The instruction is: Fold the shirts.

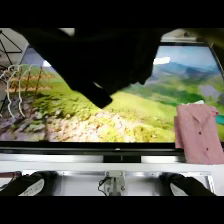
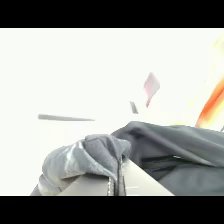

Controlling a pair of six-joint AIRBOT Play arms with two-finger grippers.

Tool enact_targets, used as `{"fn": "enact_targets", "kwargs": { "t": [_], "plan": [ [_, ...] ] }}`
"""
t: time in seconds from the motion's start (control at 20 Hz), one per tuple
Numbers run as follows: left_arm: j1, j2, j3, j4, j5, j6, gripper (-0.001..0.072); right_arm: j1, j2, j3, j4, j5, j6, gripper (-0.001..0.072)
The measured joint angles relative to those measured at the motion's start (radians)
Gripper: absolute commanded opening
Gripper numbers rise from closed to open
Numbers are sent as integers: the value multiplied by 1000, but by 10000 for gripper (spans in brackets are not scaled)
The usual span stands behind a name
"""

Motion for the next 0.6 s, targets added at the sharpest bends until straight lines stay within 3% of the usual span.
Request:
{"fn": "enact_targets", "kwargs": {
  "t": [0.15, 0.3, 0.5, 0.55, 0.6],
  "plan": [
    [-1, 34, 9, 6, -86, 11, 50, -24, 112, -33, -44, 257, 131, 86],
    [-14, 40, -174, 21, -238, 29, 50, -2, 191, -263, -87, 513, 260, 95],
    [-88, 48, -612, 28, -282, 72, 50, 63, 307, -794, -113, 505, 418, 95],
    [-105, 51, -716, 29, -270, 80, 50, 72, 322, -902, -114, 474, 447, 190],
    [-121, 51, -820, 36, -249, 87, 50, 80, 332, -997, -110, 439, 468, 483]
  ]
}}
